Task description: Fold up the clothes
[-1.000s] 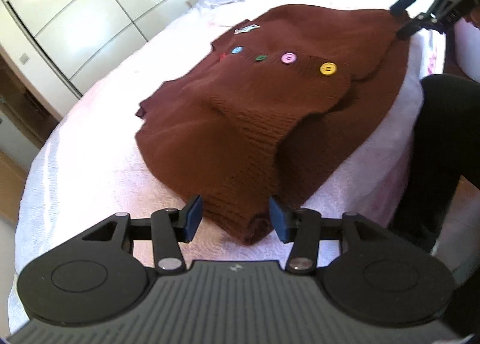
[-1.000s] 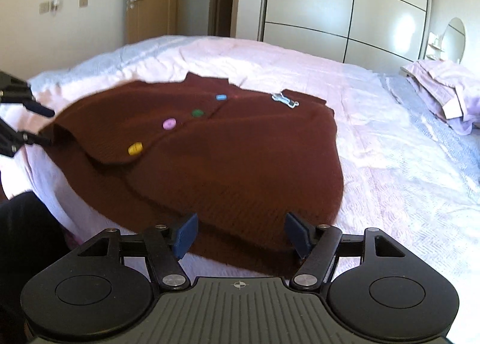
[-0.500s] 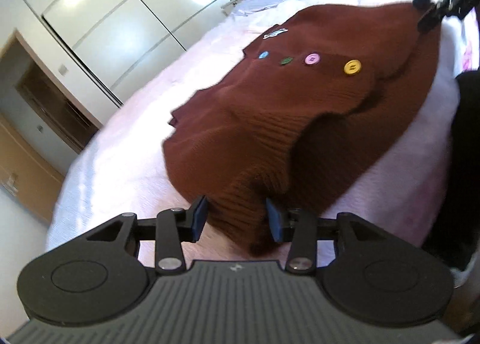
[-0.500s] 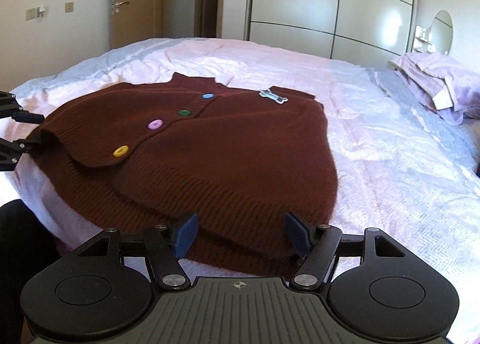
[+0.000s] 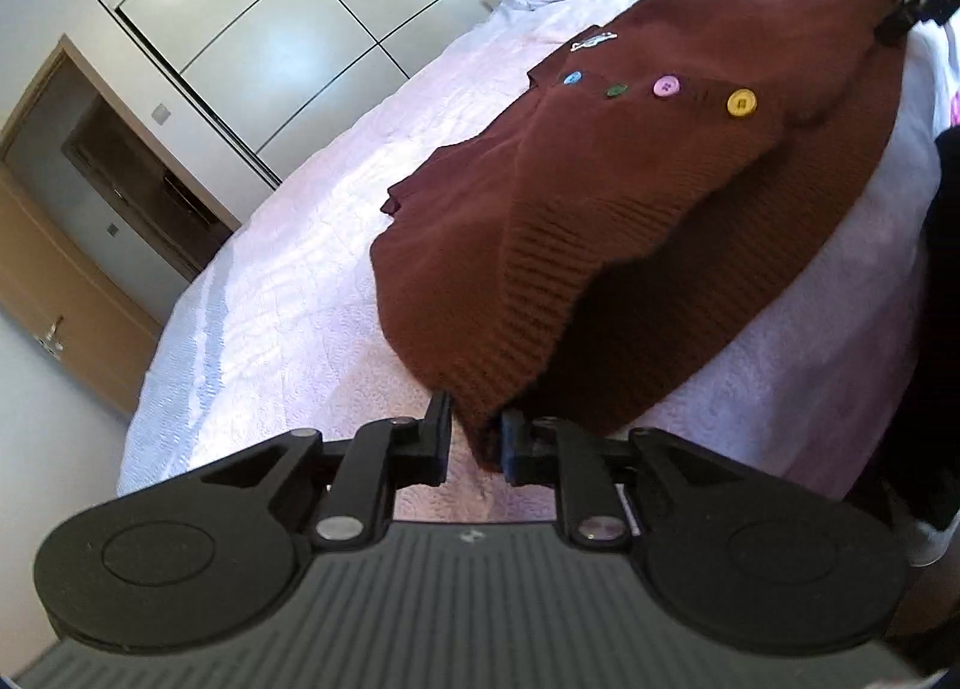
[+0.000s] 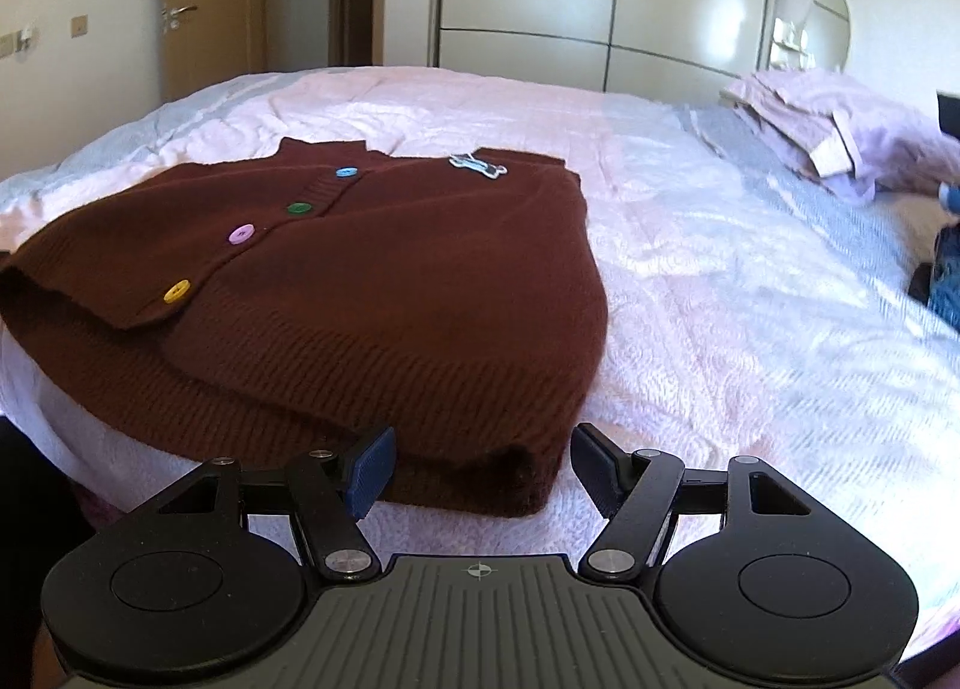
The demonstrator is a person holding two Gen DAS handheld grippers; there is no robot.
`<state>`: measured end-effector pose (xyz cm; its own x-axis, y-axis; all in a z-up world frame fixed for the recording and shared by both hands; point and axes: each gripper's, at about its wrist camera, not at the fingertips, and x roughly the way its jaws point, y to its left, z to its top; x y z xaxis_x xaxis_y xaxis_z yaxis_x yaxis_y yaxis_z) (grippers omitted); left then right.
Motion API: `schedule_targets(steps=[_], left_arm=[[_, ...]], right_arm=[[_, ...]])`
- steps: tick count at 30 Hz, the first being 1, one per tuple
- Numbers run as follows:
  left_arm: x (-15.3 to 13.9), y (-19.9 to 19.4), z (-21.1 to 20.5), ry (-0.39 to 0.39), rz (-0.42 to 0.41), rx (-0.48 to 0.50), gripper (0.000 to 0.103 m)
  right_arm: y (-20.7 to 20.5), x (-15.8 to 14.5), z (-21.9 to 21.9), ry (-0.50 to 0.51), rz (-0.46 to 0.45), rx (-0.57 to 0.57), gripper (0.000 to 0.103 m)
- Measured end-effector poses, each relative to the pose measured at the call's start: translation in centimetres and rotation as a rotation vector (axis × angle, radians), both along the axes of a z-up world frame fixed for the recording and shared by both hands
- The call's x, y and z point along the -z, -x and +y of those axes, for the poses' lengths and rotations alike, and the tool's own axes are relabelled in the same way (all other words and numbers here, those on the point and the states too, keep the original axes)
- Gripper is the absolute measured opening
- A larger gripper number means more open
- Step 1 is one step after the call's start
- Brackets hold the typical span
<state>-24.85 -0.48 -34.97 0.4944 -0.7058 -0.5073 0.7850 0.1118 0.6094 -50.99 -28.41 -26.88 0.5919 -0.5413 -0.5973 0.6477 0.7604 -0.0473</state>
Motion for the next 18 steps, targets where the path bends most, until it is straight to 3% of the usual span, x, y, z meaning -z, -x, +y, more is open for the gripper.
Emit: schedule_targets(steps=[9,14,15,16,18], left_arm=[[-0.5,-1.8,-0.2,0.015,0.088,-0.058,0.02],[-0.1,-1.2,-0.7,-0.014,0.028,-0.03,0.021],[0.1,-1.1,-0.9,-0.022,0.006,-0.017,0.021],[0.2,-0.9,-1.1,-0.03,-0.016,-0.002,0.02],[0.0,-0.9,-1.2,-0.032,-0.032,0.015,0.007]], right_arm=[[1.3,0.4,-0.3,-0.035,-0.03,0.048,0.068],[2.4,0.6,-1.5,-0.048,-0.108,0.145,0.068],[2.3,0.6,-1.7,-0.035,-0.101,0.139,0.059],[2.3,0.6,-1.8,-0.02,-0.092,0.132,0.034],[2.2,0.4,-1.9,0.019,-0.064,0.116,0.005]])
